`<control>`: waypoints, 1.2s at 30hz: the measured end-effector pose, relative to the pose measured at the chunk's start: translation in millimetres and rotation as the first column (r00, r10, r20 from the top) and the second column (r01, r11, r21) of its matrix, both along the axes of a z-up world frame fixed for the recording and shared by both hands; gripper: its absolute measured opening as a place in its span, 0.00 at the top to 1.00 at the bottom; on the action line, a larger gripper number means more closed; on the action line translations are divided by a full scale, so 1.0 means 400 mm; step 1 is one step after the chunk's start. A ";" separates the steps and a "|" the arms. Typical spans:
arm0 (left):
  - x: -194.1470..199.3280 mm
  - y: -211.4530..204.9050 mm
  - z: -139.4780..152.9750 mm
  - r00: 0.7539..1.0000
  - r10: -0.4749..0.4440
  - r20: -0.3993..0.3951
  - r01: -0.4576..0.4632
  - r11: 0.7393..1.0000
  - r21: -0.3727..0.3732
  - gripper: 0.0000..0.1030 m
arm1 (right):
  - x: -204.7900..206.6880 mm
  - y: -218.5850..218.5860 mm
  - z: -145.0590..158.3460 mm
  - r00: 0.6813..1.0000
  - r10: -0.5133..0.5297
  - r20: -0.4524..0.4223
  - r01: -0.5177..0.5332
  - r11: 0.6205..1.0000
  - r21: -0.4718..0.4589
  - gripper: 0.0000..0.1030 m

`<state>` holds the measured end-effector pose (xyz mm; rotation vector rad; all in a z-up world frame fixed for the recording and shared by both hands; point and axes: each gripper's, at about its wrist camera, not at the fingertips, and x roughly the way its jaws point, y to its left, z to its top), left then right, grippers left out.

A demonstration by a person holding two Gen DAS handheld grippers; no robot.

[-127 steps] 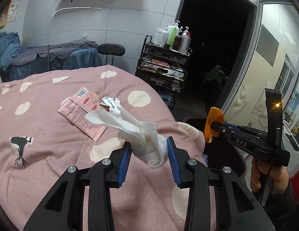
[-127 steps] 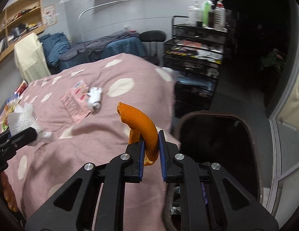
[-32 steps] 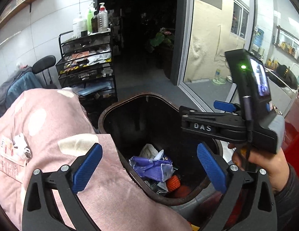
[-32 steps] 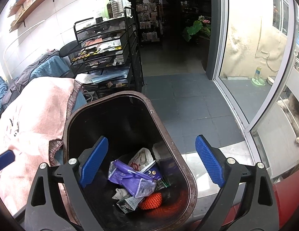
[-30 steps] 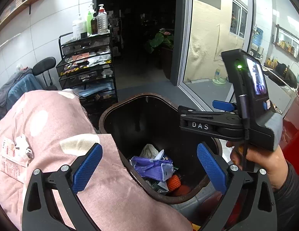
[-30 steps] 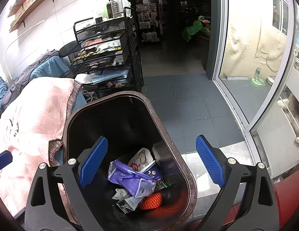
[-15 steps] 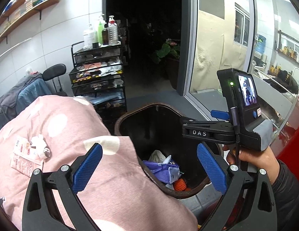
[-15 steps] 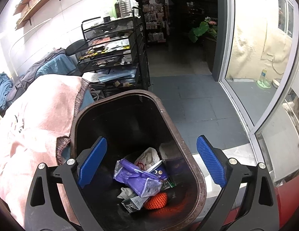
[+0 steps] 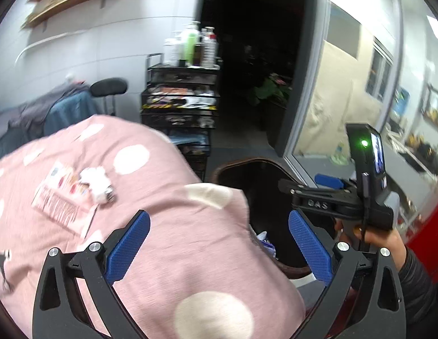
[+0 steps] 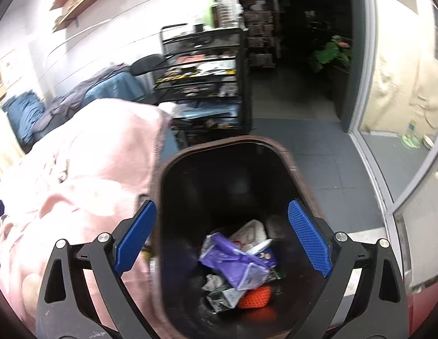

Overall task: Collect trash
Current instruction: 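Move both tools back over the pink wrapper and white foil on the bedspread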

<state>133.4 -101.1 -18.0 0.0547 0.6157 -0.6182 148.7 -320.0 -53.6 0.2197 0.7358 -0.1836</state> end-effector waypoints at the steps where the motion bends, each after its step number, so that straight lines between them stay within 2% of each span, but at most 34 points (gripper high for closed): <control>1: 0.006 0.017 -0.004 1.000 0.023 -0.008 -0.023 1.000 -0.006 0.05 | 0.006 0.019 0.003 1.000 0.020 0.001 -0.020 1.000 -0.001 0.09; 5: 0.023 0.089 -0.017 0.998 0.057 -0.011 -0.057 0.998 -0.024 0.05 | 0.032 0.089 0.012 0.995 0.097 -0.002 -0.097 0.995 -0.001 0.09; 8: 0.033 0.144 -0.028 0.993 0.116 0.001 -0.116 0.993 0.001 0.05 | 0.053 0.151 0.024 0.986 0.166 -0.002 -0.166 0.986 -0.004 0.09; 11: 0.051 0.213 -0.040 0.983 0.181 -0.038 -0.180 0.983 0.020 0.05 | 0.071 0.205 0.033 0.974 0.226 0.000 -0.226 0.974 0.002 0.09; 14: 0.075 0.289 -0.051 0.963 0.259 -0.079 -0.257 0.966 0.029 0.05 | 0.100 0.269 0.050 0.953 0.302 0.004 -0.302 0.953 0.020 0.09; 17: 0.094 0.367 -0.060 0.936 0.343 -0.085 -0.340 0.939 0.051 0.05 | 0.133 0.337 0.068 0.926 0.378 -0.003 -0.378 0.926 0.005 0.09; 21: 0.116 0.459 -0.069 0.908 0.409 -0.096 -0.404 0.912 0.065 0.05 | 0.184 0.430 0.077 0.886 0.463 -0.031 -0.463 0.886 -0.011 0.09; 26: 0.156 0.521 -0.085 0.892 0.431 -0.137 -0.424 0.903 0.074 0.05 | 0.239 0.517 0.059 0.851 0.516 -0.095 -0.522 0.852 -0.044 0.09; 31: 0.203 0.522 -0.098 0.889 0.422 -0.177 -0.417 0.906 0.066 0.05 | 0.323 0.578 0.034 0.822 0.543 -0.170 -0.559 0.827 -0.059 0.10; 32: 0.211 0.518 -0.100 0.889 0.421 -0.182 -0.415 0.907 0.067 0.05 | 0.340 0.584 0.027 0.817 0.546 -0.184 -0.564 0.824 -0.058 0.13; 36: 0.239 0.499 -0.103 0.897 0.395 -0.200 -0.390 0.918 0.067 0.05 | 0.415 0.608 -0.012 0.791 0.554 -0.261 -0.578 0.816 -0.021 0.37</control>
